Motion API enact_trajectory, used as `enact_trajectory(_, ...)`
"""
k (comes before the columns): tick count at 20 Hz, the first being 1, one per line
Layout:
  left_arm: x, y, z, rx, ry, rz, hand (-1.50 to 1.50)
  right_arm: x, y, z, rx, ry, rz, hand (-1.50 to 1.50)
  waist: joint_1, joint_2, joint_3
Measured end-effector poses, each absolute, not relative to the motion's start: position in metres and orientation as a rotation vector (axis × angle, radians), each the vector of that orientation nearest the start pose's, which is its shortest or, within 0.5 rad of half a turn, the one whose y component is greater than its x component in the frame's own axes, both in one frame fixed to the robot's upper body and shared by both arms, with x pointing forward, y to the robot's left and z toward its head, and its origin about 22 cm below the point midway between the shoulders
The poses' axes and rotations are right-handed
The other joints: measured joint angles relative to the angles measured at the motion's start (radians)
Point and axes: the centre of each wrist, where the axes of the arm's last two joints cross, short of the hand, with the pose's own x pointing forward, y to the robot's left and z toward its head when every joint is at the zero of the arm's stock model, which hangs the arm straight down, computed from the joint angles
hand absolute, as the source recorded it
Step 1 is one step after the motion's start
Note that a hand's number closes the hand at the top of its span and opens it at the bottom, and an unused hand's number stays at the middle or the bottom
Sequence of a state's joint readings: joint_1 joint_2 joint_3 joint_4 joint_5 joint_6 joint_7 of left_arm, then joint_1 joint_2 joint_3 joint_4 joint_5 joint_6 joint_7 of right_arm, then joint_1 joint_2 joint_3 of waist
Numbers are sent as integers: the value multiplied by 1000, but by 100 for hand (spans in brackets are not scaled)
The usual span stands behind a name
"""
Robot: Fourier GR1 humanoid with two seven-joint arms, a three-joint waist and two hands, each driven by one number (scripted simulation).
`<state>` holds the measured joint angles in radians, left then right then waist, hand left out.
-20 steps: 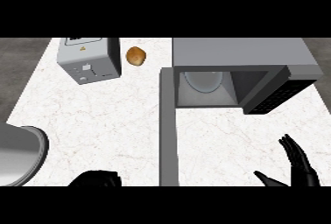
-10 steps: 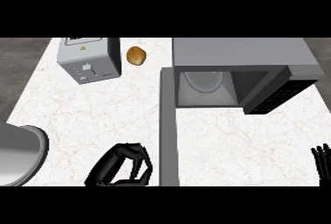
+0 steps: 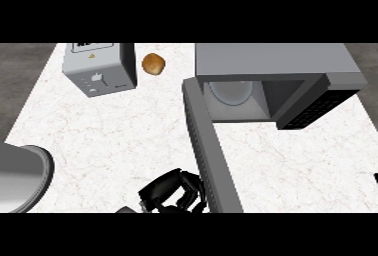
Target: Pick up the milk, place it into the microwave and close the microwave
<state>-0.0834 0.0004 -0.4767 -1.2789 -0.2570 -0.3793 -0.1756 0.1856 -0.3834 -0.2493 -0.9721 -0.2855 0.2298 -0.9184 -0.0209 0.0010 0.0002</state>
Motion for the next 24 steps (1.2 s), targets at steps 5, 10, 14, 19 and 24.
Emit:
enact_trajectory(5, 226, 79, -67, -551, -1388, -985, 150, 123, -435, -93, -266, -1843, -121, -150, -6, 1, 0)
enact_trajectory(10, 223, 58, -72, -554, -1440, -963, 150, 136, -425, -83, -193, -1886, -88, -150, -22, 5, -2)
enact_trajectory(14, 220, 47, -69, -531, -1479, -924, -150, 142, -415, -77, -146, -1914, -55, -150, -46, 8, -2)
enact_trajectory(19, 219, 31, -62, -516, -1506, -884, 150, 161, -412, -59, -86, -1962, -33, -150, -79, 14, -4)
enact_trajectory(24, 231, 24, -50, -450, -1537, -839, 150, 168, -410, -47, -42, -1983, -4, -150, -121, 19, -4)
